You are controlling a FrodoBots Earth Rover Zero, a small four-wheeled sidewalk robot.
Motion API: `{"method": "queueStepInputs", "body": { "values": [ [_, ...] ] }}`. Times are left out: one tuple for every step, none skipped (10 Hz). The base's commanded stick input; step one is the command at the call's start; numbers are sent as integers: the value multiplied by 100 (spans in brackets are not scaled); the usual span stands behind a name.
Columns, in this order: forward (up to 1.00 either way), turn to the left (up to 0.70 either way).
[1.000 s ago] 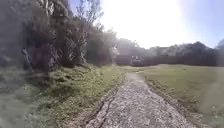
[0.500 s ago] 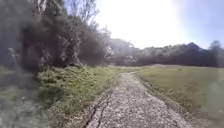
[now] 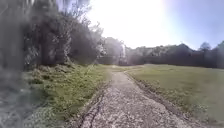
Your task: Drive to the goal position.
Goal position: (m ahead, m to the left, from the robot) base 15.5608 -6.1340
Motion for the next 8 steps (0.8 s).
{"method": "queueStepInputs", "body": {
  "values": [
    [50,-22],
    [50,-27],
    [50,0],
    [50,0],
    [50,0],
    [50,0],
    [50,0],
    [50,0]
  ]
}}
